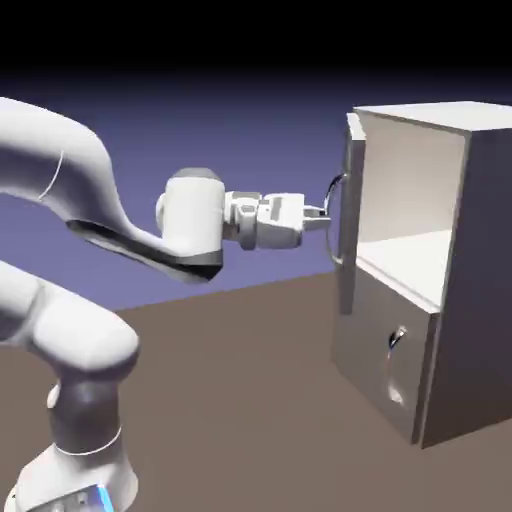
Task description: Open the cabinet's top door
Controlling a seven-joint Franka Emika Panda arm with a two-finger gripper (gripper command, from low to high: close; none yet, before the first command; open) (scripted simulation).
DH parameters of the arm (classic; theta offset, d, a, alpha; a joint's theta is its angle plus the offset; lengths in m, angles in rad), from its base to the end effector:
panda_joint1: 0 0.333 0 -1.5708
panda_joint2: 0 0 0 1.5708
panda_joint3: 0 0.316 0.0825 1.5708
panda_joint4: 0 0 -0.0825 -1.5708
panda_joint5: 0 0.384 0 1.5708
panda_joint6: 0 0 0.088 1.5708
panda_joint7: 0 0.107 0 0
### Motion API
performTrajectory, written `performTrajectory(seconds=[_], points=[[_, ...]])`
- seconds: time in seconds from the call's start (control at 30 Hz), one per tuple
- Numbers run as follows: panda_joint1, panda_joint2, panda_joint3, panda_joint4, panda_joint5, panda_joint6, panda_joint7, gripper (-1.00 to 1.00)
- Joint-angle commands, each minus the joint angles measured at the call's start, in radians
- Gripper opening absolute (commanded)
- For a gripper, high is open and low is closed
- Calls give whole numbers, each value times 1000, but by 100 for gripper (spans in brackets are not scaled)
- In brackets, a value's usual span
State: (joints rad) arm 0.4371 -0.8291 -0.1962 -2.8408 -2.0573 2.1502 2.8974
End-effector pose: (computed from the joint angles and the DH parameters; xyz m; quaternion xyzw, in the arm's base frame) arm 0.3361 0.0459 0.4691 -0.5563 0.4330 -0.7043 0.0845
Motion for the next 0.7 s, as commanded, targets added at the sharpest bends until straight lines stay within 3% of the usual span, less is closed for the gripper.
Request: performTrajectory(seconds=[0.0,0.33,0.67], points=[[-4,1,34,-5,51,-26,-4,-100],[-219,8,394,1,364,-57,-10,-100],[-578,-100,649,5,465,223,21,-100]])
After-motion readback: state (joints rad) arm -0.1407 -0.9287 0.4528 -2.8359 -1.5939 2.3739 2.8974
